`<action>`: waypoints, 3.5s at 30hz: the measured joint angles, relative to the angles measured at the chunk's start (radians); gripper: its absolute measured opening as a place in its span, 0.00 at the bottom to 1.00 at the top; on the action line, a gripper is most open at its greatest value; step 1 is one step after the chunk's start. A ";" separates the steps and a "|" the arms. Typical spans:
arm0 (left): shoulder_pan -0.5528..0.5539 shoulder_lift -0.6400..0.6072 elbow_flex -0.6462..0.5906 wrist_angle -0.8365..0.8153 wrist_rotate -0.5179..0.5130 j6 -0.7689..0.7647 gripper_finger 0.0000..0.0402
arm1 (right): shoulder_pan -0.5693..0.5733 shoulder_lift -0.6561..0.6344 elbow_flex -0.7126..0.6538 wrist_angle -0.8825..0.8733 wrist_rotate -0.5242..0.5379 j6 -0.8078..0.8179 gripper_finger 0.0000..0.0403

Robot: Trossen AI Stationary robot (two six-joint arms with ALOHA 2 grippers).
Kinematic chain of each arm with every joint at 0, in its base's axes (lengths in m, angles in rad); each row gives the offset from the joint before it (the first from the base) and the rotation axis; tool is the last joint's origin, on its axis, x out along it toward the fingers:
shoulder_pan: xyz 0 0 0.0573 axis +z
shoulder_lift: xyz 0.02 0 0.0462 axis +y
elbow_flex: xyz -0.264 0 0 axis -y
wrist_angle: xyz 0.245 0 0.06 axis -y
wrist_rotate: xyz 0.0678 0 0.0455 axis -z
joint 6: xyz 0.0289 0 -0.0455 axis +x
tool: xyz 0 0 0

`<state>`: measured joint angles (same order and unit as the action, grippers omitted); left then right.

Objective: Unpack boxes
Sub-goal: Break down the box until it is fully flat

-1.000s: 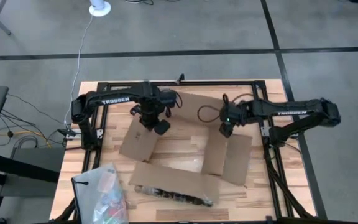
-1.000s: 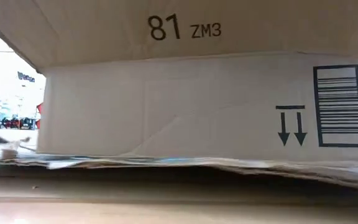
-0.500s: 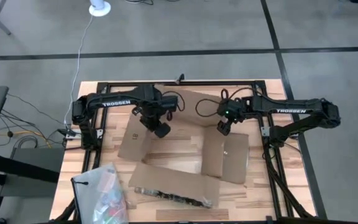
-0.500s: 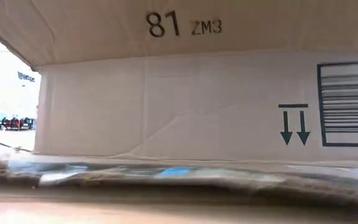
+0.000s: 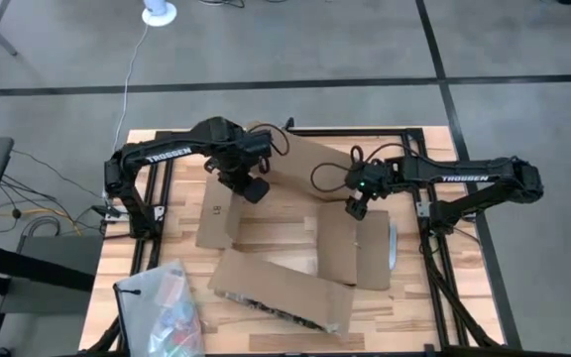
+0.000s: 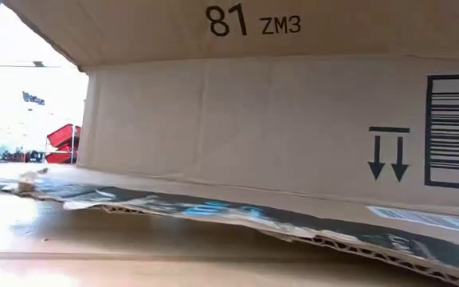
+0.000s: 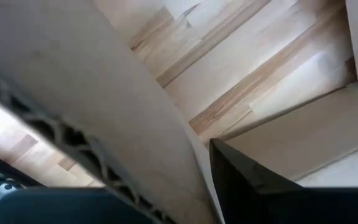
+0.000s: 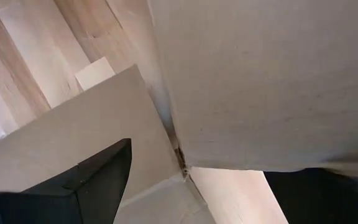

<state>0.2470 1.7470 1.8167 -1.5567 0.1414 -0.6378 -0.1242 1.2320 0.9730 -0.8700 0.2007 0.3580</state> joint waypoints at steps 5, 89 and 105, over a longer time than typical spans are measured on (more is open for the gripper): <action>-0.004 0.010 -0.031 0.022 -0.013 0.004 0.15 | 0.000 0.000 0.000 0.001 0.001 0.000 0.83; -0.126 0.504 -0.141 1.057 0.355 -0.023 0.42 | 0.558 -0.048 -0.167 -0.031 0.158 0.858 0.83; -0.161 0.502 -0.315 1.519 0.443 -0.130 0.42 | 0.548 -0.027 -0.267 0.234 0.167 0.775 0.83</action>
<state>0.0856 2.2493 1.5021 -0.0381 0.5841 -0.7679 0.4236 1.2049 0.7059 -0.6356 0.3677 1.1328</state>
